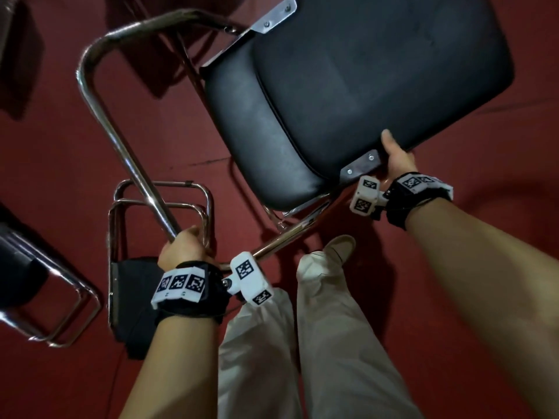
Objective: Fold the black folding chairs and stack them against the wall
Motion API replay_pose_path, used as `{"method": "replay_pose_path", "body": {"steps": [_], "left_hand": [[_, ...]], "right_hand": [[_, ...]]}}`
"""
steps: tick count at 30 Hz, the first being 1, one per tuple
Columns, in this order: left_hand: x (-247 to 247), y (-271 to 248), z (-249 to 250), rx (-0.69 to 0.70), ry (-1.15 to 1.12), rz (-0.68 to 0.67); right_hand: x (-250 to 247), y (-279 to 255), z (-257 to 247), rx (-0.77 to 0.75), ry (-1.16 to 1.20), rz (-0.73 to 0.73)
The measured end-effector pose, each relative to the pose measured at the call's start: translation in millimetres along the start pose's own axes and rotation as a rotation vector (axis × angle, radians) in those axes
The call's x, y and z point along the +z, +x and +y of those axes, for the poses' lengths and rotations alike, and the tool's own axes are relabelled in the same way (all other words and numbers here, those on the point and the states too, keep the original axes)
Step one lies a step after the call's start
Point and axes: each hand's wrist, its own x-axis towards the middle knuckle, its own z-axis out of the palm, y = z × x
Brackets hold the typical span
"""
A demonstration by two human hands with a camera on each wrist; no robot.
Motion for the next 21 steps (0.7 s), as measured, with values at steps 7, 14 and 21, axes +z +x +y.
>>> {"method": "replay_pose_path", "body": {"steps": [7,14,21], "left_hand": [[6.6,5.3,-6.0,0.007,-0.066,0.089],[7.9,5.0,-11.4,0.020,-0.108,0.092],[9.5,2.9,-19.7,0.136,-0.231,0.068]], "right_hand": [[-11.3,72.1,1.9,0.089,0.196,-0.066],[6.7,-16.9,-17.2,0.056,0.153,-0.143],[0.8,-10.9,-18.9,0.021,0.132,-0.074]]}}
